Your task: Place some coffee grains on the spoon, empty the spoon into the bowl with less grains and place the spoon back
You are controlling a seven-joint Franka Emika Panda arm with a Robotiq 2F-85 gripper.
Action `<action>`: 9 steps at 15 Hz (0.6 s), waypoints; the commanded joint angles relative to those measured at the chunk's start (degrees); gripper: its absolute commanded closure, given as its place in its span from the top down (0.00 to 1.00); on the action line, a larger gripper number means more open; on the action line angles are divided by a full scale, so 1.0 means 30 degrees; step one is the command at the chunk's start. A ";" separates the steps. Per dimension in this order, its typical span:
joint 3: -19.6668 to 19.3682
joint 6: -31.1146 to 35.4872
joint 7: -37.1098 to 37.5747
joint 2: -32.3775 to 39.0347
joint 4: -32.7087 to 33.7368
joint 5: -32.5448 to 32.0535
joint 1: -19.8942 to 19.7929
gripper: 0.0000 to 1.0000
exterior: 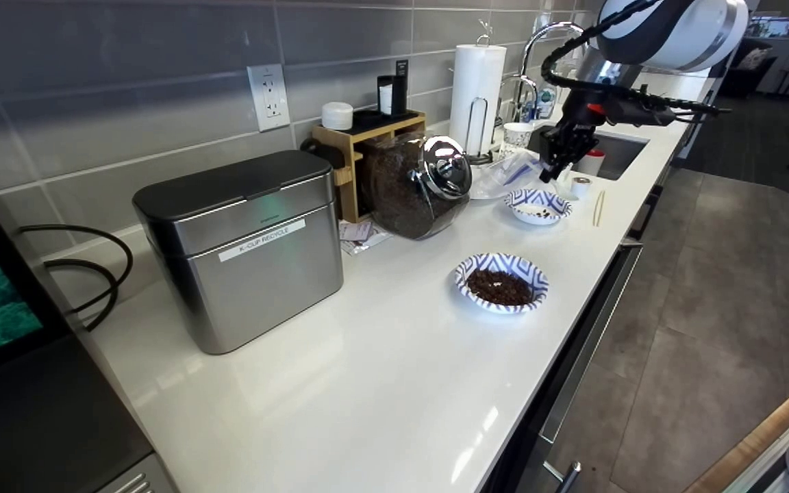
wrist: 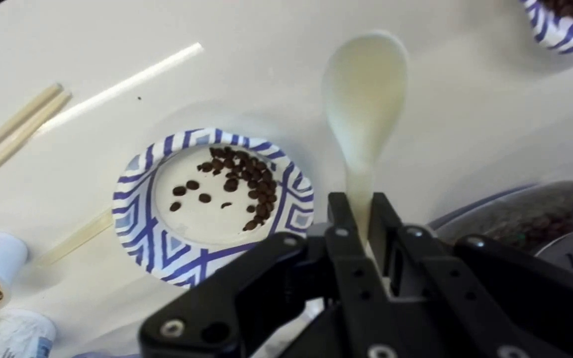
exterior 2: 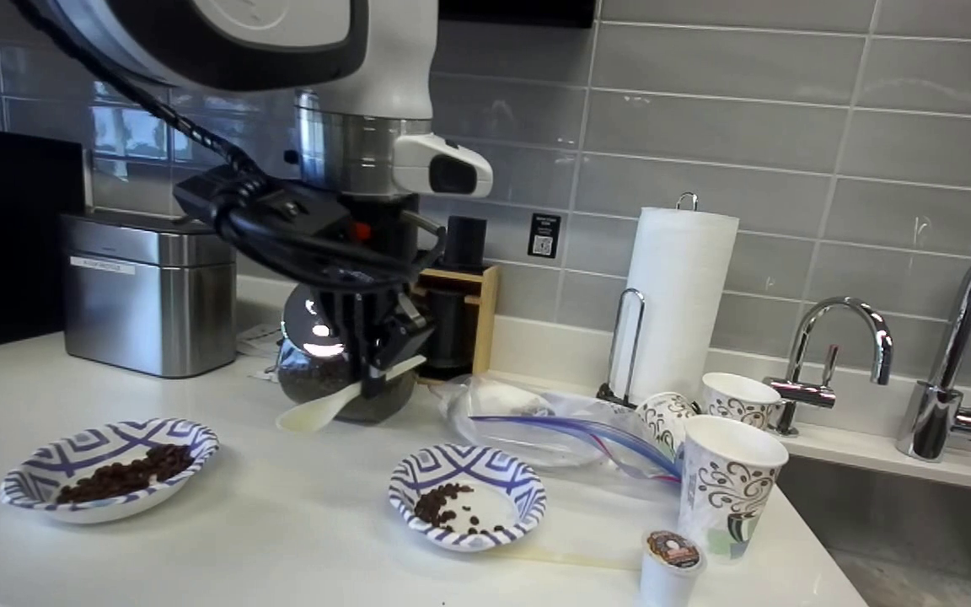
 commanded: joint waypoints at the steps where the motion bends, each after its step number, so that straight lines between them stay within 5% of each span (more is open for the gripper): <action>1: 0.1825 -0.1909 0.0893 -0.0177 0.0169 -0.1998 -0.1172 0.03; 5: 0.2793 -0.2130 0.0168 0.0260 0.0047 -0.3435 -0.1451 0.03; 9: 0.3079 -0.1754 -0.1858 0.0364 -0.0625 -0.2374 -0.1256 0.03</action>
